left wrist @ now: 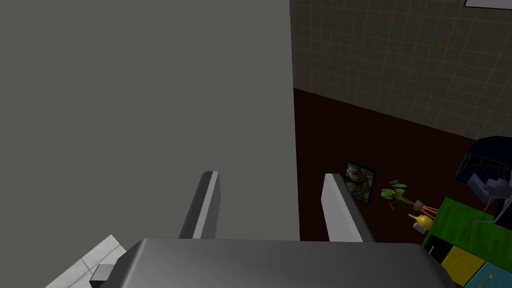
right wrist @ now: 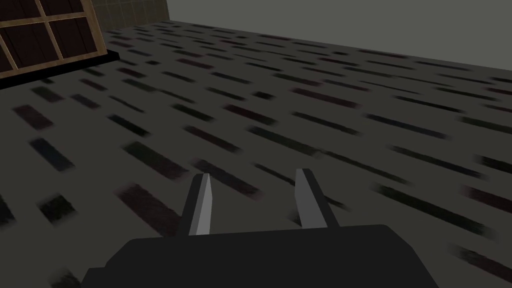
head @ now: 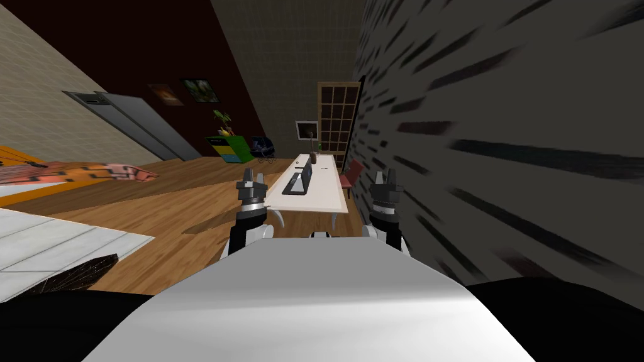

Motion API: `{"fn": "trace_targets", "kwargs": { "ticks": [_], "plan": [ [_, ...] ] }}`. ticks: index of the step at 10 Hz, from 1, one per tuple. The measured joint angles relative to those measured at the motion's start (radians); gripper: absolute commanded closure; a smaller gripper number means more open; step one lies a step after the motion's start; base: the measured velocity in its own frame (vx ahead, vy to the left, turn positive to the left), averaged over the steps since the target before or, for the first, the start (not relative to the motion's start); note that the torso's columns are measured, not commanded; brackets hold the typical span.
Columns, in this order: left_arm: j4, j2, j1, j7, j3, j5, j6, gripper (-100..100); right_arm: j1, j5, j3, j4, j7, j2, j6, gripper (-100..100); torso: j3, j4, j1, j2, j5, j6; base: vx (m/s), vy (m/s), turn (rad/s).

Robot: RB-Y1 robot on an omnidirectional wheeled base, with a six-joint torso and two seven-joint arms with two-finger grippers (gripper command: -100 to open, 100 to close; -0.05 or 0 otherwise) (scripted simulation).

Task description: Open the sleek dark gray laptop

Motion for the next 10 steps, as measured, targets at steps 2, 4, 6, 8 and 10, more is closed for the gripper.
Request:
{"fn": "trace_targets", "kwargs": {
  "ticks": [2,4,6,8,10],
  "plan": [
    [0.014,0.046,-0.006,-0.003,0.004,-0.006,0.014,-100,0.0,0.0,0.0,0.0,0.0,0.0,0.0,0,-0.089,0.043,0.0,0.043,0.0,0.0,0.004,-0.008,-0.077],
    [0.032,0.088,-0.024,-0.005,0.019,-0.013,0.049,-100,0.0,0.0,0.0,0.001,0.0,0.0,0.0,0,-0.094,0.046,0.0,0.046,0.0,0.0,0.008,-0.014,-0.133],
    [0.062,0.112,-0.041,-0.012,0.028,-0.025,0.081,-100,0.0,0.0,0.0,0.001,0.0,0.0,0.0,0,-0.094,0.047,0.0,0.046,0.0,0.0,0.01,-0.013,-0.071],
    [0.083,0.123,-0.061,-0.018,0.038,-0.037,0.121,-100,0.0,0.0,0.0,0.001,0.0,0.0,0.0,0,-0.094,0.047,0.0,0.047,0.0,0.0,0.008,-0.01,-0.104],
    [0.115,0.127,-0.086,-0.027,0.047,-0.049,0.157,-100,0.0,0.0,0.0,0.001,0.0,0.0,0.0,0,-0.094,0.047,0.0,0.047,0.0,0.0,0.009,-0.011,-0.103]
  ]
}}
